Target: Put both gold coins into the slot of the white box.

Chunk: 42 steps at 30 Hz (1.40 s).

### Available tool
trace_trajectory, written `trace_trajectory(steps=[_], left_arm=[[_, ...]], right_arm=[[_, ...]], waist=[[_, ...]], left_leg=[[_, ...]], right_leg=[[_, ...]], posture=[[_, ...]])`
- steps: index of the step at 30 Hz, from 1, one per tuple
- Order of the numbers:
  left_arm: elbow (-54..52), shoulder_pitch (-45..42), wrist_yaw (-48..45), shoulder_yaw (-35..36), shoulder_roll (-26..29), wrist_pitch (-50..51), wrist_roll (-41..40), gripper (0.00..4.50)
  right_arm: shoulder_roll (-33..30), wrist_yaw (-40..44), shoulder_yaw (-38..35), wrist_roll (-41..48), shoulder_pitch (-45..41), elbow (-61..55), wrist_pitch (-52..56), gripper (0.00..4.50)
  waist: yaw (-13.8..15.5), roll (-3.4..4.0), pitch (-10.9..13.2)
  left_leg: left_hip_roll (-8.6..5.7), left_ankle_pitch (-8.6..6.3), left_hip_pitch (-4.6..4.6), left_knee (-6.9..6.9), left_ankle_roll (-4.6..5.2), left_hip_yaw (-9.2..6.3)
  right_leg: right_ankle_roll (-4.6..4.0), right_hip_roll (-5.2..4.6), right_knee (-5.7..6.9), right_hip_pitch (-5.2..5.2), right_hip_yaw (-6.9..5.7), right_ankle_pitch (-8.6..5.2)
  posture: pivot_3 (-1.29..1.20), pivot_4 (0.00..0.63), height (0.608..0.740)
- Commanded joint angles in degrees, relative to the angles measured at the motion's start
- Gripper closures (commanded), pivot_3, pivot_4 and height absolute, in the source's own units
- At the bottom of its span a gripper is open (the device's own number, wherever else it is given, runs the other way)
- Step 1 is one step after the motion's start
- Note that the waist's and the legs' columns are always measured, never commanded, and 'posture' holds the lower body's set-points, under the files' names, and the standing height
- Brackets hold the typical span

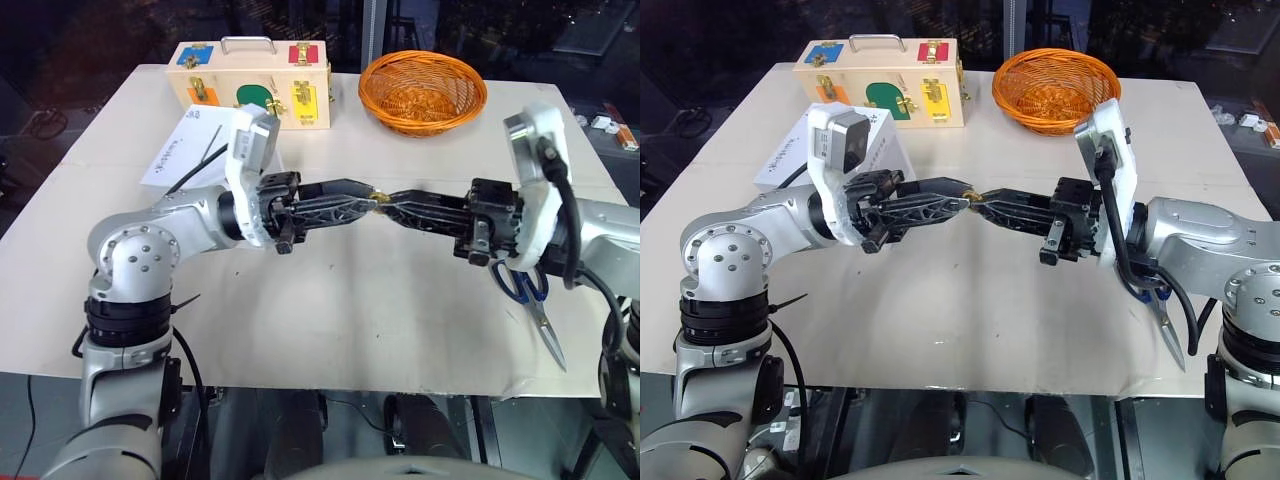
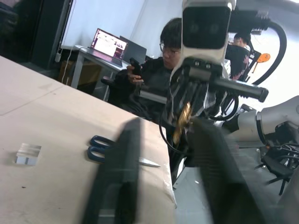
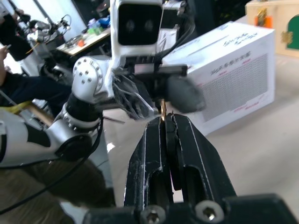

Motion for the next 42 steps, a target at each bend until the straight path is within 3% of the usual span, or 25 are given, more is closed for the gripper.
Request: trace_trajectory(steps=[1, 6, 11, 24, 25, 27, 30, 33, 37, 42], left_arm=[[-0.9, -0.9, -0.8, 1.9, 0.8, 0.1, -1.7, 2.28], [-0.9, 1.0, -3.4, 2.7, 2.2, 0.0, -1.7, 2.28], [-1.7, 2.0, -5.4, 2.7, 2.9, -0.2, -1.5, 4.48], [-1.2, 0.3, -5.6, 1.9, 2.2, 2.0, -3.0, 4.48], [-1.2, 0.4, -6.0, 1.8, 2.5, 2.1, -2.8, 3.98], [-1.3, 0.4, -6.4, 1.7, 2.8, 2.1, -2.5, 3.85], [-1.5, 0.7, -6.1, 1.9, 2.7, 1.8, -2.0, 2.82], [-1.3, 0.8, -6.4, 1.9, 2.8, 2.2, -2.2, 2.82], [-1.2, 0.7, -6.6, 1.7, 2.7, 1.7, -1.6, 4.17], [-1.3, 0.5, -7.0, 1.4, 2.3, 1.2, -0.8, 4.17]], right_arm=[[-1.5, -0.4, -0.6, 2.0, 0.1, -0.8, -2.4, 4.5], [-2.7, -0.6, 0.1, 2.8, 0.3, -0.8, -3.7, 4.5], [-3.7, -0.4, 0.8, 3.9, 0.3, -1.0, -4.7, 4.5], [-5.3, 0.7, 2.3, 4.8, 0.1, -1.0, -6.1, 4.5], [-5.4, 0.7, 2.4, 4.7, 0.1, -1.0, -6.1, 4.5], [-5.5, 0.9, 2.4, 4.6, 0.1, -1.0, -6.2, 4.5], [-6.0, 1.1, 2.2, 4.6, 0.4, -1.1, -6.5, 4.5], [-6.3, 1.2, 2.2, 4.6, 0.5, -1.2, -6.8, 4.5], [-6.4, 1.3, 2.4, 4.7, 0.5, -1.3, -7.0, 4.5], [-6.3, 1.4, 2.7, 4.7, 0.4, -1.4, -7.2, 4.5]], waist=[[0.0, 0.0, 0.0], [-0.1, 0.0, 0.0], [0.0, 0.0, 0.0], [0.0, -0.01, 0.0], [0.0, -0.01, 0.0], [0.0, -0.01, 0.0], [0.0, -0.01, 0.0], [0.1, -0.01, 0.0], [0.0, -0.01, 0.0], [0.0, -0.01, 0.0]], left_leg=[[0.0, 0.0, 0.0, 0.0, 0.0, 0.01], [0.0, 0.0, 0.01, 0.0, 0.0, 0.0], [0.0, 0.0, 0.0, 0.0, 0.0, -0.01], [0.0, 0.0, 0.0, 0.0, 0.0, 0.0], [0.0, 0.0, -0.01, 0.0, 0.0, -0.01], [0.0, 0.0, -0.01, -0.01, 0.0, -0.01], [0.0, 0.0, -0.01, 0.0, 0.0, 0.0], [0.0, 0.0, -0.01, 0.0, 0.0, -0.01], [0.0, 0.0, -0.01, -0.01, 0.0, -0.01], [0.0, 0.0, -0.01, 0.0, 0.0, 0.0]], right_leg=[[0.0, 0.0, 0.0, 0.0, 0.0, 0.0], [0.0, 0.0, -0.01, 0.0, 0.0, 0.0], [0.0, 0.0, -0.01, 0.0, -0.01, 0.0], [0.0, 0.0, -0.02, 0.0, 0.0, 0.0], [0.0, 0.0, -0.02, 0.0, -0.01, 0.0], [0.0, 0.0, -0.02, 0.0, -0.01, 0.0], [0.0, -0.01, -0.02, 0.0, -0.01, 0.0], [0.0, 0.0, -0.02, 0.0, -0.01, 0.0], [0.0, 0.0, -0.02, 0.0, -0.01, 0.0], [0.0, 0.0, -0.03, 0.0, -0.01, 0.0]], posture=[[0.0, 0.15, 0.726], [0.0, 0.15, 0.726], [0.0, 0.15, 0.726], [0.0, 0.15, 0.726], [0.0, 0.15, 0.726], [0.0, 0.15, 0.726], [0.0, 0.15, 0.726], [0.0, 0.15, 0.726], [0.0, 0.15, 0.726], [0.0, 0.15, 0.726]])
